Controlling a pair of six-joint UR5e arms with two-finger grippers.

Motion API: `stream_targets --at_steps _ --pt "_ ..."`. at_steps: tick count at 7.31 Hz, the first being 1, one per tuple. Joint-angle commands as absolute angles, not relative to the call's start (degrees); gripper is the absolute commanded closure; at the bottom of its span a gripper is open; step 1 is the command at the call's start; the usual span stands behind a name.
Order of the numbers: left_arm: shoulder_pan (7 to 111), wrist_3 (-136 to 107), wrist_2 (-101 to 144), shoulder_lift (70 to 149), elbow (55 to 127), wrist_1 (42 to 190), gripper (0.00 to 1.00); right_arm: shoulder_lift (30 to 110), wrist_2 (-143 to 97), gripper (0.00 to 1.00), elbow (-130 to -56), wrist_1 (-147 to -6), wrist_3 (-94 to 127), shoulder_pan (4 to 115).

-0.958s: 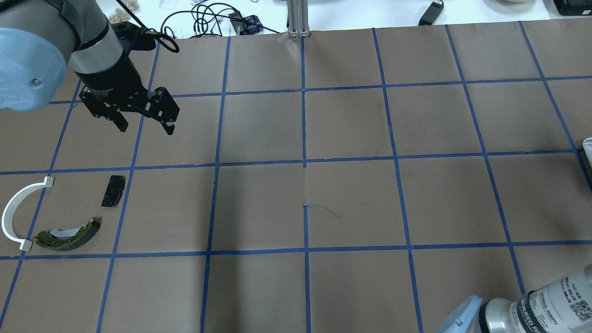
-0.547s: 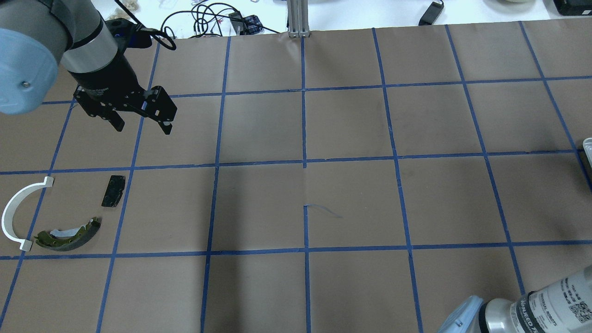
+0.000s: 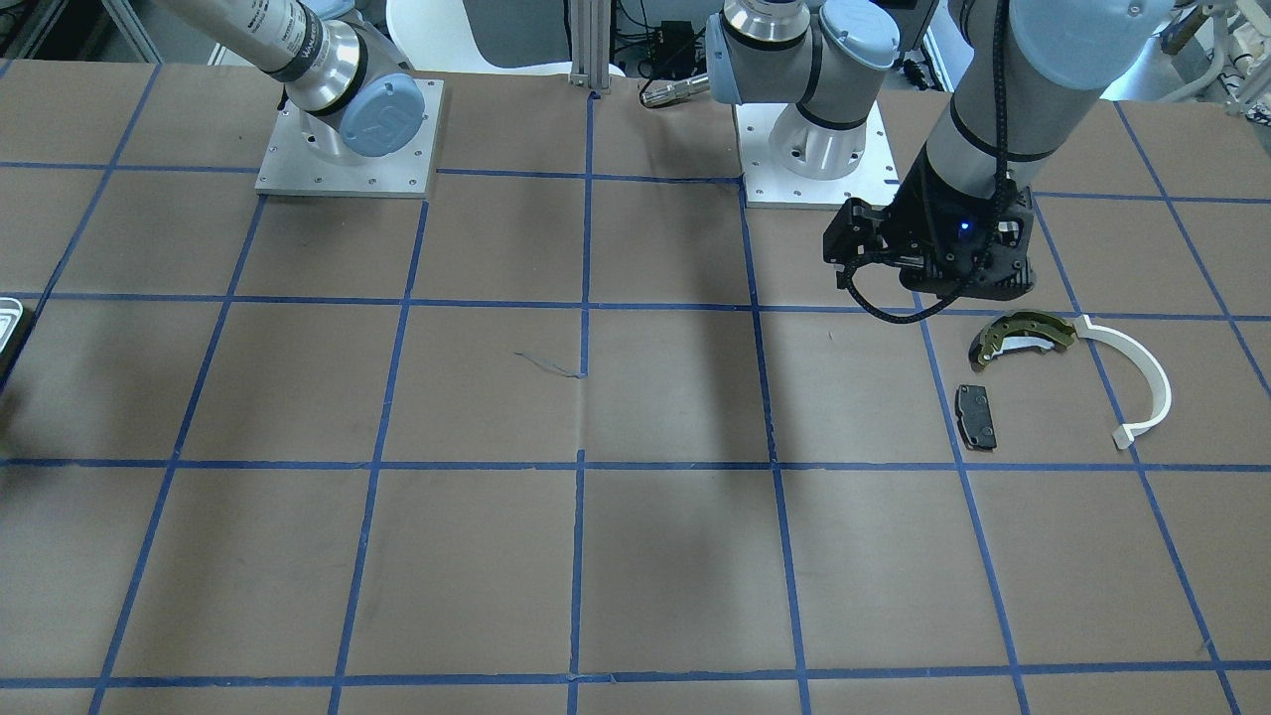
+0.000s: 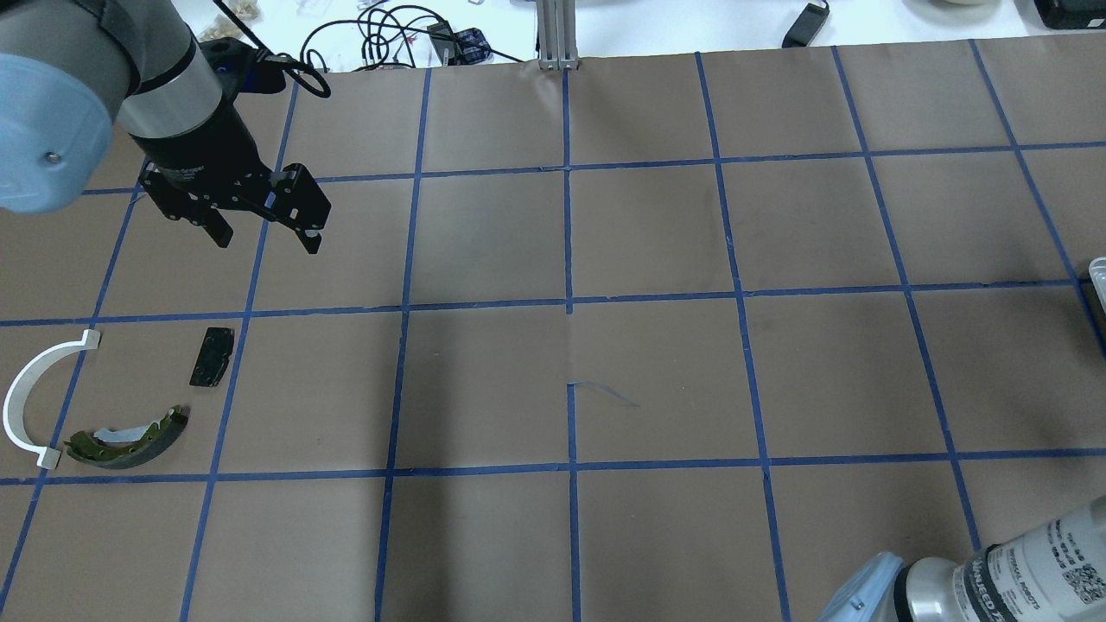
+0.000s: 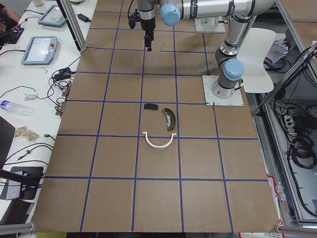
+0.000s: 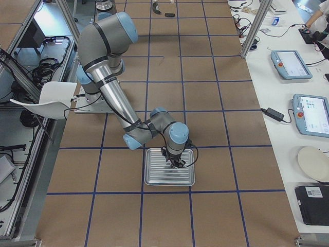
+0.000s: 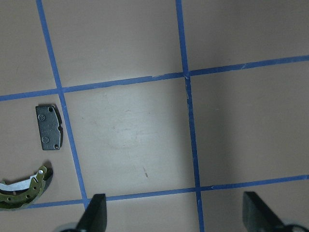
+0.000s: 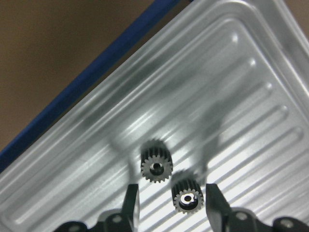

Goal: Place bearing gear from tray to pile

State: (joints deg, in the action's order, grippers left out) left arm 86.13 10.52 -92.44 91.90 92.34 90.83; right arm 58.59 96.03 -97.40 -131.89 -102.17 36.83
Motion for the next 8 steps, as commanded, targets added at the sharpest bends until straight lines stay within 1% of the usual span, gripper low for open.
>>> stream_targets --at_steps 1,7,8 --pt "86.13 10.55 -92.29 92.02 92.37 90.7 0.0 58.36 95.98 0.44 -96.95 -132.01 -102.3 36.83" --pt "86.04 10.63 -92.46 92.9 92.46 90.35 0.0 58.18 95.89 0.44 -96.86 -132.19 -102.22 36.83" --pt "86.04 10.63 -92.55 92.81 92.55 90.44 0.0 58.1 95.89 0.49 -96.94 -132.19 -102.13 36.83"
